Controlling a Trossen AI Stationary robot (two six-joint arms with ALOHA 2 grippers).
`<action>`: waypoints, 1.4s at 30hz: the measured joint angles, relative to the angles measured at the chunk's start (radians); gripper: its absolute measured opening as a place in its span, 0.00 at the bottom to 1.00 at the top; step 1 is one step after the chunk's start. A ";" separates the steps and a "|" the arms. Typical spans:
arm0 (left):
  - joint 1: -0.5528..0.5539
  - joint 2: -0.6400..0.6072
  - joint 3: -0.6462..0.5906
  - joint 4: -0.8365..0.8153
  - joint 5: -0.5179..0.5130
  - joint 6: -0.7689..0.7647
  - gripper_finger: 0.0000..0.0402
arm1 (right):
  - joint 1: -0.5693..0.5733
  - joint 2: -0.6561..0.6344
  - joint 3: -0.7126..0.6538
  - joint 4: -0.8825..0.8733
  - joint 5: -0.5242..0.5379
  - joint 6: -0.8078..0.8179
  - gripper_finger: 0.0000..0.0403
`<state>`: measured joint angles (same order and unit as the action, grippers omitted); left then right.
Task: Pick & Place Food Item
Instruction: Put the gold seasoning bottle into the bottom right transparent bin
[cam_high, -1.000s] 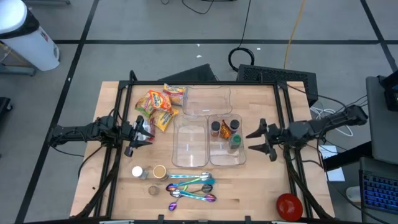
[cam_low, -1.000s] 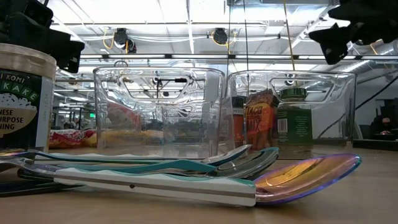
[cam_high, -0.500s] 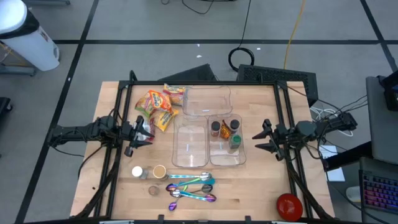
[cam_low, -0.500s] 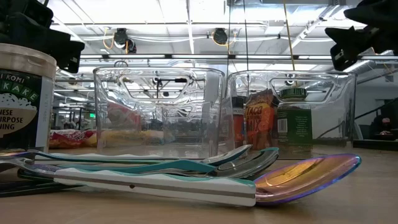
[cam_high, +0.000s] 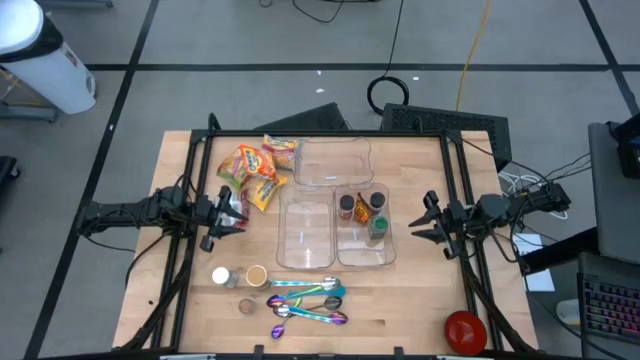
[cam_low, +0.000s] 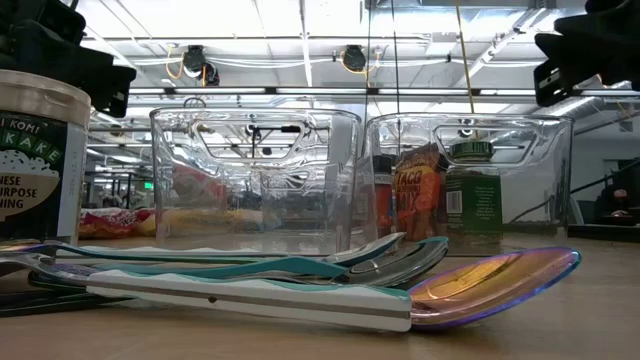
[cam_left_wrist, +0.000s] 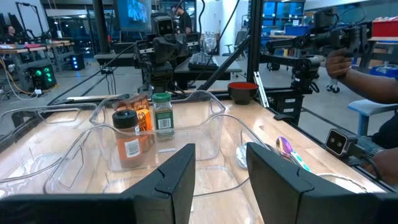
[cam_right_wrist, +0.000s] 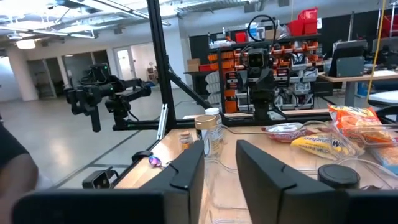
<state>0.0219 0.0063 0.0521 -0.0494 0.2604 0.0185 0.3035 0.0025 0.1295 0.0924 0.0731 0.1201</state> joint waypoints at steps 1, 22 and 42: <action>0.000 0.000 0.000 0.000 0.000 0.000 0.38 | 0.000 0.000 0.000 -0.002 0.000 -0.002 0.18; 0.000 0.000 0.000 0.000 0.000 0.000 0.38 | 0.000 0.001 0.000 -0.008 -0.049 -0.062 0.02; 0.000 0.000 0.000 0.000 0.000 0.000 0.38 | 0.000 0.001 0.000 -0.006 -0.048 -0.282 0.01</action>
<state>0.0218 0.0063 0.0521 -0.0494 0.2604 0.0185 0.3031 0.0032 0.1295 0.0868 0.0246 -0.1619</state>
